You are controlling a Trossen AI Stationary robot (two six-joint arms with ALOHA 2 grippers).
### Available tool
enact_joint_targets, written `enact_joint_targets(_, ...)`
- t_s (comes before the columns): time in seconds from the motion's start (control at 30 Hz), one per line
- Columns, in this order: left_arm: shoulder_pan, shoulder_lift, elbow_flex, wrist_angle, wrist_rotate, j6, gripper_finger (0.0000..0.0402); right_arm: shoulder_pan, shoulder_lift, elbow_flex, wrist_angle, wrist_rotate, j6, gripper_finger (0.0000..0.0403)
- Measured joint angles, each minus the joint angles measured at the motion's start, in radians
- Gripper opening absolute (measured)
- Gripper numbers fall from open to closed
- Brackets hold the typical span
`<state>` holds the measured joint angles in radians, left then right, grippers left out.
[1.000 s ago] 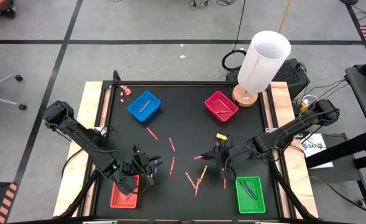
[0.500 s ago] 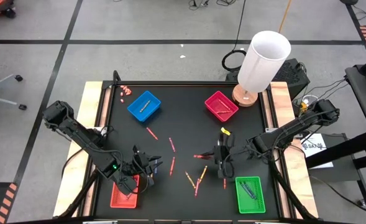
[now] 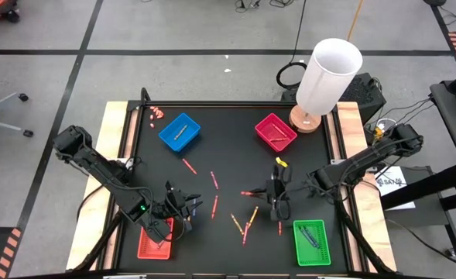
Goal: Sort crayons
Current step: Put the orange crayon into the red bin
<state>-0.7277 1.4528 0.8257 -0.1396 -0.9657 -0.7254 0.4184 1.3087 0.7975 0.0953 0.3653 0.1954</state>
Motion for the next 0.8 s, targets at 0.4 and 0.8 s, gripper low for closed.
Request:
enact_joint_targets(0.4,0.000,0.000,0.000,0.000,0.000,0.000,0.0100,-0.131,0.000,0.001,-0.139,0.032,-0.085,0.0002)
enact_joint_targets(0.8,0.000,0.000,0.000,0.000,0.000,0.000,0.0100,-0.324,0.000,0.001,-0.311,0.084,-0.085,0.0002)
